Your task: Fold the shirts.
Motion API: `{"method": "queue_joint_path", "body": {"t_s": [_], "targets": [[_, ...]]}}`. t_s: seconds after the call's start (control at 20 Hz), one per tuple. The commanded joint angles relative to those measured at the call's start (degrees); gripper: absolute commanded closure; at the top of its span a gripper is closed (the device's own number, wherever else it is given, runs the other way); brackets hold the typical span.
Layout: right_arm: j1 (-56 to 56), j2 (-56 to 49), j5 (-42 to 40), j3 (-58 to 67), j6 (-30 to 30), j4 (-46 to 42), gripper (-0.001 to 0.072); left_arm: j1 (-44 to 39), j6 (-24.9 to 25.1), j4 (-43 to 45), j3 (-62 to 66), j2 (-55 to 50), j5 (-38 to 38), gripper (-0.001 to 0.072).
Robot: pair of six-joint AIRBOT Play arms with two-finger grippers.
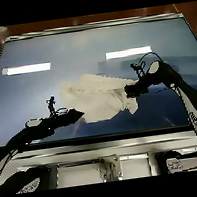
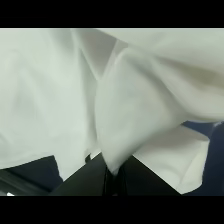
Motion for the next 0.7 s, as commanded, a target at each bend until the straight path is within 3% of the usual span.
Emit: {"method": "queue_joint_path", "body": {"t_s": [0.0,0.1,0.2,0.4,0.5,0.65], "targets": [[0.92,1.51,-2.29,2.14,0.96,-2.78,0.0648,4.81,6.67,-0.13,3.50,8.41,0.26,0.0671],[0.92,7.13,-2.14,6.19,-1.66,-4.79,0.0649,8.57,11.41,0.42,8.90,15.52,0.20,0.0671],[0.92,15.32,-2.47,12.41,-4.00,-9.46,0.0648,13.44,11.80,0.50,17.44,23.34,0.17,0.0671],[0.92,33.97,-9.31,24.46,-2.19,-18.49,0.0648,21.55,11.13,7.58,36.61,33.48,0.00,0.0671],[0.94,41.81,-11.39,27.58,-1.62,-18.60,0.0648,22.71,6.95,12.48,43.19,35.74,-0.09,0.0671],[0.94,50.21,-6.23,28.87,0.31,-19.96,0.0648,22.69,-2.69,25.20,48.48,37.20,-6.56,0.0671]]}}
